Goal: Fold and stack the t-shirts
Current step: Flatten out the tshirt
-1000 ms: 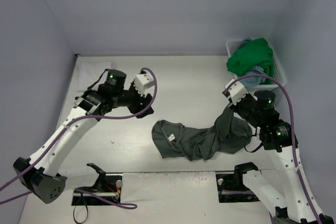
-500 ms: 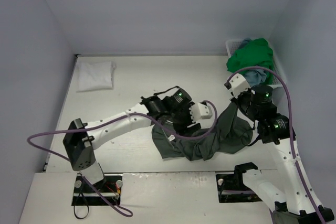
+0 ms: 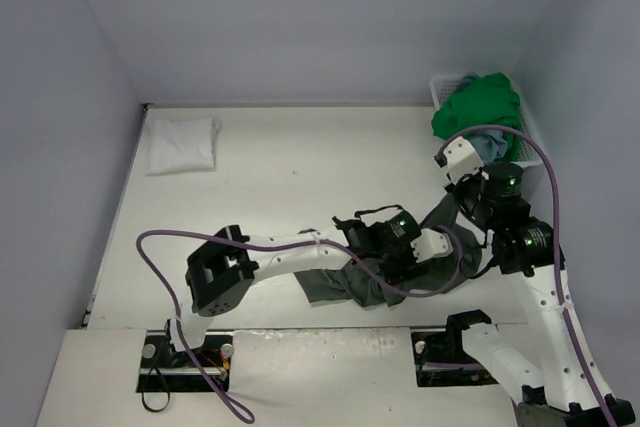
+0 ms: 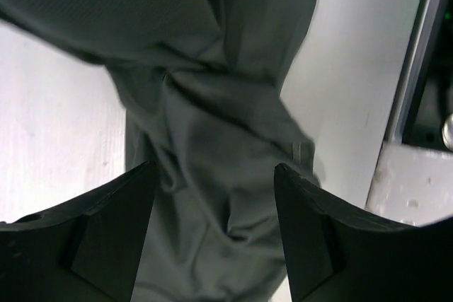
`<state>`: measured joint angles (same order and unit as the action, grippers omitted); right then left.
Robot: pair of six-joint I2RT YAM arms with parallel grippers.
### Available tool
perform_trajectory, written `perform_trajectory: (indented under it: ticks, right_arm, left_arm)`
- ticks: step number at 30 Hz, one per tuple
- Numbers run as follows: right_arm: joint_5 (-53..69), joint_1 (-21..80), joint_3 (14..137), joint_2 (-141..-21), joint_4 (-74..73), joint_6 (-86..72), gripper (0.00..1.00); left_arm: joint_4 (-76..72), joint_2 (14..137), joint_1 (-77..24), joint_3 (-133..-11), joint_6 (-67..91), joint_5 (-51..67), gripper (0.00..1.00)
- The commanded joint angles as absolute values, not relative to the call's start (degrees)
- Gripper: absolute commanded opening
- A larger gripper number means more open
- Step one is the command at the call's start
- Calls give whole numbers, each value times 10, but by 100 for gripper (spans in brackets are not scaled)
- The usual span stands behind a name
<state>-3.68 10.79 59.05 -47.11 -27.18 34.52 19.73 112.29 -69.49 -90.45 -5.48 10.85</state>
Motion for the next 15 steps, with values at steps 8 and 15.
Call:
perform_trajectory:
  ticks: [8,15]
  right_arm:
    - [-50,103,600,-463,-236,339,0]
    - [-40,103,600,-463,-236,337,0]
  left_arm:
    - [167,1181,-731,-1021,26,96,61]
    - [164,1186,-745,-1013,16,79,61]
